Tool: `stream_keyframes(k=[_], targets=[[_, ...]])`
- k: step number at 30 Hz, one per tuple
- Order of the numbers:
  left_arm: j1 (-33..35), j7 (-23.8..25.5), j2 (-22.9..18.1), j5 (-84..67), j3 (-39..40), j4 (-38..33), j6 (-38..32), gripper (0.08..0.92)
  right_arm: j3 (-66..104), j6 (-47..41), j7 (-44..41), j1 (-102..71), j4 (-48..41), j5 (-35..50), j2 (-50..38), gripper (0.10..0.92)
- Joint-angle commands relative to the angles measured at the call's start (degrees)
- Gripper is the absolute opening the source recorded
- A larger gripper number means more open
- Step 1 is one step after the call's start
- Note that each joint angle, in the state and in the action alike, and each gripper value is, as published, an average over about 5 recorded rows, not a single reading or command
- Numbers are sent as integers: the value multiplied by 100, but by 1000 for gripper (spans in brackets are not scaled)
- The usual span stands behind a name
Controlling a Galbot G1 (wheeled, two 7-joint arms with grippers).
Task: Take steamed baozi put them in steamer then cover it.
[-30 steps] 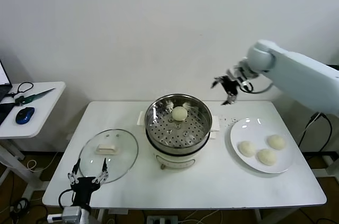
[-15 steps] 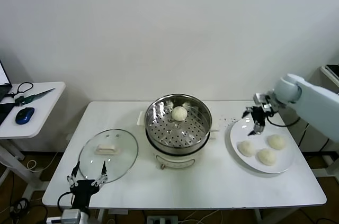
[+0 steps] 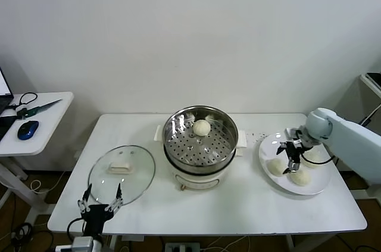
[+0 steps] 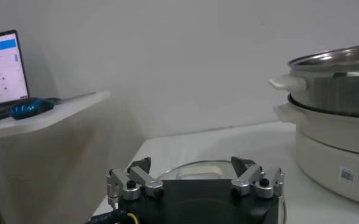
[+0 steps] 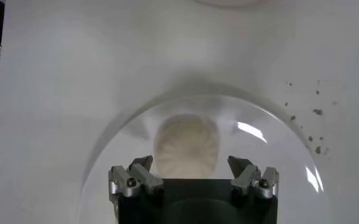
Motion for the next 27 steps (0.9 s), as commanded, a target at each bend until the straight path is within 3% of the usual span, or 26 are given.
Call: stream_keyframes(k=[1, 8, 15, 27], targets=[[-13, -3, -7, 29, 12, 68, -14, 823, 166, 13, -12, -284, -283, -174, 204, 823], [-23, -3, -4, 54, 35, 102, -30, 823, 166, 82, -24, -262, -395, -193, 270, 814], [-34, -7, -16, 75, 57, 122, -36, 823, 222, 130, -63, -242, -474, -144, 324, 720], [1, -4, 0, 62, 55, 51, -40, 823, -352, 17, -136, 921, -261, 806, 102, 696]])
